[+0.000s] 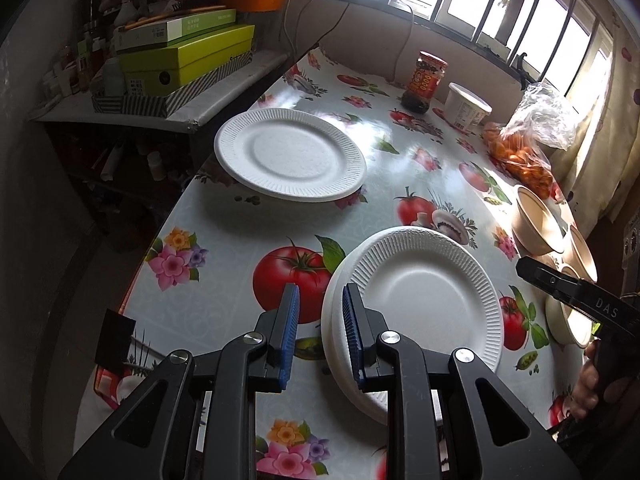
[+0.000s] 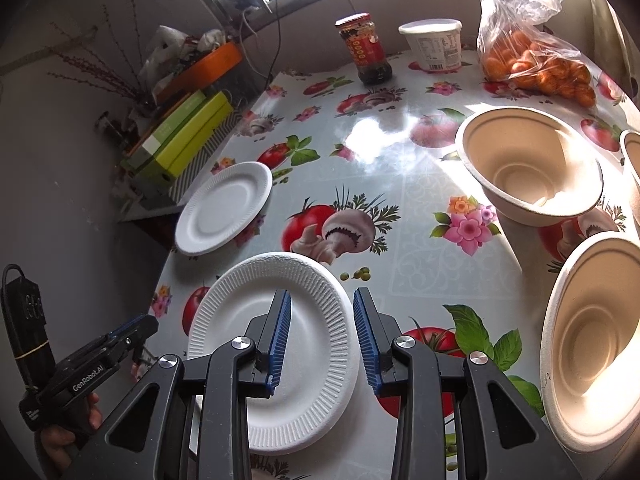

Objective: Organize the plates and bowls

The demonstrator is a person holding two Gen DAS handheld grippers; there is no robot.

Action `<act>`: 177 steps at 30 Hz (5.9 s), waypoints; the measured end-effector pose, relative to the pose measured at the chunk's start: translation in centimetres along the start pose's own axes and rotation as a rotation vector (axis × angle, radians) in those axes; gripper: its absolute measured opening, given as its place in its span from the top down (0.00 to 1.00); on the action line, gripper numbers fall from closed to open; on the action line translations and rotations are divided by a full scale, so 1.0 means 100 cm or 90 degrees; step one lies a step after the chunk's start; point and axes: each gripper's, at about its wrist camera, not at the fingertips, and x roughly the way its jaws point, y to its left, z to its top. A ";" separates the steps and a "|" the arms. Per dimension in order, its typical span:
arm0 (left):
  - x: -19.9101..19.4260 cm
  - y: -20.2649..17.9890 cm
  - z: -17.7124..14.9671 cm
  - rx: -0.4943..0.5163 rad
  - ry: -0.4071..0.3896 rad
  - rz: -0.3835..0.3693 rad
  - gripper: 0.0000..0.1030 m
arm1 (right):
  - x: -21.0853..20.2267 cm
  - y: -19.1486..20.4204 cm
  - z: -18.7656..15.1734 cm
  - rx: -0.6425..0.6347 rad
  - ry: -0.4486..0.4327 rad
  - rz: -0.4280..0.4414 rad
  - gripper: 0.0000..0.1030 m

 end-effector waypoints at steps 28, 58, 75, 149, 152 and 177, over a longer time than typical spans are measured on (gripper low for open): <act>0.017 0.048 0.051 -0.036 -0.023 0.019 0.77 | 0.057 0.046 0.049 -0.062 0.046 0.019 0.62; 0.066 0.098 0.106 -0.055 0.008 0.006 0.77 | 0.133 0.076 0.091 -0.017 0.140 0.067 0.62; 0.103 0.103 0.124 -0.069 0.038 -0.036 0.77 | 0.174 0.073 0.098 0.036 0.167 0.043 0.62; 0.076 0.076 0.106 -0.028 -0.005 0.052 0.78 | 0.155 0.076 0.083 0.014 0.147 0.072 0.75; 0.071 0.072 0.103 -0.025 -0.007 0.052 0.78 | 0.147 0.075 0.082 0.009 0.139 0.071 0.76; 0.039 0.036 0.068 -0.002 -0.001 0.035 0.78 | 0.091 0.054 0.056 0.025 0.120 0.083 0.76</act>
